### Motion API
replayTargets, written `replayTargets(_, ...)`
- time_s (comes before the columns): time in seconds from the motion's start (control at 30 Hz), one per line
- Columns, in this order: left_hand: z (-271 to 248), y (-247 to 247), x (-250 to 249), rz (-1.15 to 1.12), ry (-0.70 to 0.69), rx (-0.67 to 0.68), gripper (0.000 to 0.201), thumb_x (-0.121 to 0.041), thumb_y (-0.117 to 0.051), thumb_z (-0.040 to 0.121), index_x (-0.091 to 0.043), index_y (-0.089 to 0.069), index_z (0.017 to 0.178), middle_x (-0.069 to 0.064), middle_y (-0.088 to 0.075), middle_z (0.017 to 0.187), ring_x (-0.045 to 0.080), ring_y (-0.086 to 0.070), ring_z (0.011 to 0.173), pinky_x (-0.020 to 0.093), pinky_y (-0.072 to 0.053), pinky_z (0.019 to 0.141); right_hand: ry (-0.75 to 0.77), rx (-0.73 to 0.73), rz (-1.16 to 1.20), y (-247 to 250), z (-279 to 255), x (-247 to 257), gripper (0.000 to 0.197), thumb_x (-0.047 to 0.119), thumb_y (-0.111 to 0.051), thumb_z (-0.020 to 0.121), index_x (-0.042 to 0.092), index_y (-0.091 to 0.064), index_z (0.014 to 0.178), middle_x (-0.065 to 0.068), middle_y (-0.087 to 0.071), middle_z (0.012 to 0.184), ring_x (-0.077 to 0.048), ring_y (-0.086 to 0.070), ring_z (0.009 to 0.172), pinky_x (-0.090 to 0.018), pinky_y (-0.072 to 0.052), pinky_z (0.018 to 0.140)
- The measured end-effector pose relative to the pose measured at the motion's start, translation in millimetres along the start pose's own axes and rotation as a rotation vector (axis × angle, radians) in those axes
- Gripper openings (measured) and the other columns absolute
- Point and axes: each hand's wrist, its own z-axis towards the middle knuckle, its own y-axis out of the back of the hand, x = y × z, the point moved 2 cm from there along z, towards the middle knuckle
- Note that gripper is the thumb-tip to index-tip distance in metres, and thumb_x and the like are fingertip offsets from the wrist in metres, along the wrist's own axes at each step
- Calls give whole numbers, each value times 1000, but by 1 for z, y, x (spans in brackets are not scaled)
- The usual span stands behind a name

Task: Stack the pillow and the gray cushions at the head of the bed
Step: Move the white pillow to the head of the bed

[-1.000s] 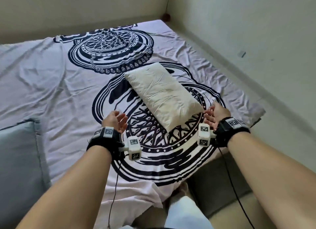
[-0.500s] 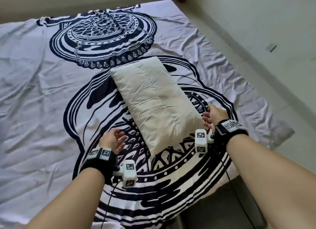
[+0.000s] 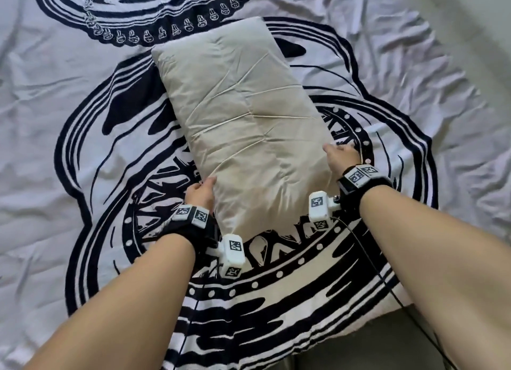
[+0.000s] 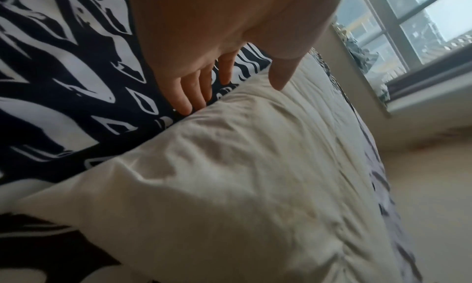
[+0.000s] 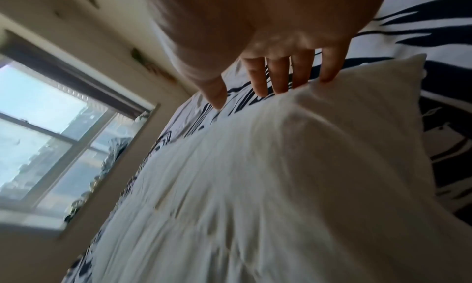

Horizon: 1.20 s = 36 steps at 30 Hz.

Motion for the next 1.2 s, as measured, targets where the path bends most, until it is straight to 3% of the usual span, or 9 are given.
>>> replayTargets(0.13,-12,-7,2,201,-47,-17,26,-30,-68,85,-6,-68,96,8,-64,88,25,-61,94,30,-49,90,63,47,-203,-16,-3,-13,63,45,-60,84,10,-50,136,-11,-61,133,-32,-58,120,-39,-45,105)
replayTargets(0.27,-9,7,5,182,-75,79,47,-19,-79,74,-1,-71,117,16,-76,107,27,-70,104,39,-55,100,123,60,-275,-22,-21,-10,60,50,-55,88,9,-56,131,-13,-62,132,-34,-58,121,-41,-45,106)
replayTargets(0.37,-25,29,4,123,-20,176,3,-9,-71,83,-8,-70,86,-2,-70,56,18,-62,62,20,-56,56,162,77,-314,-14,-45,-15,28,36,-59,89,12,-68,97,-12,-70,112,-34,-64,107,-29,-48,89)
replayTargets(0.47,-43,69,20,133,102,216,25,-4,-57,91,-14,-54,68,-7,-50,33,11,-48,43,21,-40,45,141,121,-386,-9,-77,-49,19,23,-61,89,11,-76,92,-12,-73,104,-32,-66,102,-27,-47,84)
replayTargets(0.77,-72,171,108,387,465,257,26,-5,-54,85,-15,-41,65,0,-36,49,10,-32,30,10,-27,36,-88,296,-254,-6,-156,-161,14,16,-66,66,8,-63,56,-7,-63,59,-28,-59,66,-37,-51,69)
replayTargets(0.97,-29,155,64,-9,127,-165,27,-24,-52,89,-5,-67,101,15,-68,86,17,-51,57,26,-41,53,-193,173,146,-20,-98,-110,32,40,-64,78,15,-63,98,0,-58,73,-17,-52,62,-29,-44,57)
replayTargets(1.03,-18,143,58,1,45,-177,48,-31,-52,91,-1,-61,128,22,-66,127,26,-65,87,35,-53,79,-262,185,229,-35,-76,-94,43,48,-60,83,16,-61,111,0,-59,81,-18,-56,67,-33,-51,67)
replayTargets(1.1,-15,131,54,38,-21,-203,59,-46,-59,87,-4,-62,127,18,-65,130,31,-63,114,39,-50,102,-229,201,157,-52,-67,-79,77,62,-64,72,7,-60,126,-5,-66,103,-25,-64,90,-36,-52,89)
replayTargets(1.2,-13,109,51,180,-44,-147,72,-61,-54,89,-3,-59,131,15,-61,127,31,-56,122,30,-39,97,13,184,-9,-69,-73,-64,88,59,-75,74,6,-50,139,-5,-58,132,-20,-55,114,-23,-39,91)
